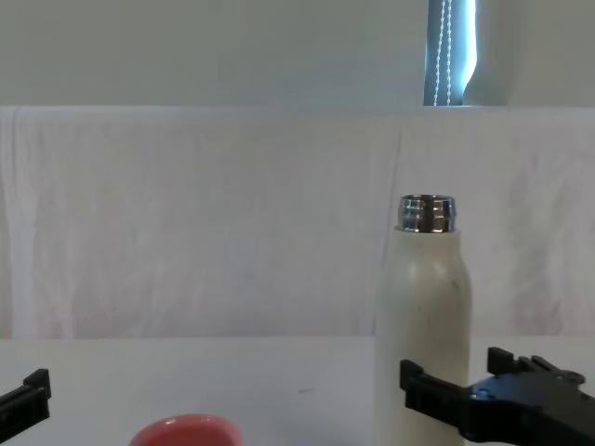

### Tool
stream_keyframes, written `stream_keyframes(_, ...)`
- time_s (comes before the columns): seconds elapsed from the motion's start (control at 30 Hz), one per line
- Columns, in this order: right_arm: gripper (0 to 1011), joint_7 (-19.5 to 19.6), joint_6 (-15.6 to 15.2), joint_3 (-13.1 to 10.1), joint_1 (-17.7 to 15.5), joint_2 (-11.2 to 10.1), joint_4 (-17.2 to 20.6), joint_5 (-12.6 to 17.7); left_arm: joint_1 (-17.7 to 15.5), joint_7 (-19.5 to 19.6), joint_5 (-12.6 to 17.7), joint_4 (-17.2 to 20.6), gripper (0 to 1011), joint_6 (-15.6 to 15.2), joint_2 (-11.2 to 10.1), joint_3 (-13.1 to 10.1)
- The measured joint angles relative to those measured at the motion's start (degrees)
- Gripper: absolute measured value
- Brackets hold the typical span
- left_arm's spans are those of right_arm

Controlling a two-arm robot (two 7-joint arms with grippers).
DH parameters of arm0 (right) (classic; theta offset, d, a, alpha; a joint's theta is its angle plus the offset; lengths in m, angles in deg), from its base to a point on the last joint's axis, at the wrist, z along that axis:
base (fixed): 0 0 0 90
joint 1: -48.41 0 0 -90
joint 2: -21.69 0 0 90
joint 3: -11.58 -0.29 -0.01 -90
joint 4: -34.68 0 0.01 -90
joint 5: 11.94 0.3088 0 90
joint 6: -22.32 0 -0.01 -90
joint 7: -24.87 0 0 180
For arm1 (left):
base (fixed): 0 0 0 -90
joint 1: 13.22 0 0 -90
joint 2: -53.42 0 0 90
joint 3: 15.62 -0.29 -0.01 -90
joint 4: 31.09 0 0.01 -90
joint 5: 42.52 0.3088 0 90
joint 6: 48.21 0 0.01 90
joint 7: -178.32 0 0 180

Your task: Grasp the thermos with one hand and pour water into the cup lid.

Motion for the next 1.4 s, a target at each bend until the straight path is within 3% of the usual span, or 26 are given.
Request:
stream_keyframes(0.27, 1001, 0.69, 1.5, -0.61, -4.03, -1.16, 3.72, -0.47, 0.0, 0.0, 0.0, 0.0, 1001, 0.0, 0.0, 0.0)
stream_keyframes(0.47, 1001, 2.83, 2.64, -0.83, -6.73, -1.34, 5.66, -3.25, 0.0, 0.0, 0.0, 0.0, 1001, 0.0, 0.0, 0.0)
stream_keyframes(0.8, 1001, 7.85, 4.48, -1.32, -10.43, 0.56, 7.05, -9.82, 0.0, 0.0, 0.0, 0.0, 1001, 0.0, 0.0, 0.0)
stream_keyframes(1.13, 1001, 11.04, 5.43, -1.82, -11.43, 2.56, 6.06, -14.99, 0.0, 0.0, 0.0, 0.0, 1001, 0.0, 0.0, 0.0)
stream_keyframes(1.4, 1001, 10.52, 5.49, -2.73, -10.36, 3.85, 4.23, -15.94, 0.0, 0.0, 0.0, 0.0, 1001, 0.0, 0.0, 0.0)
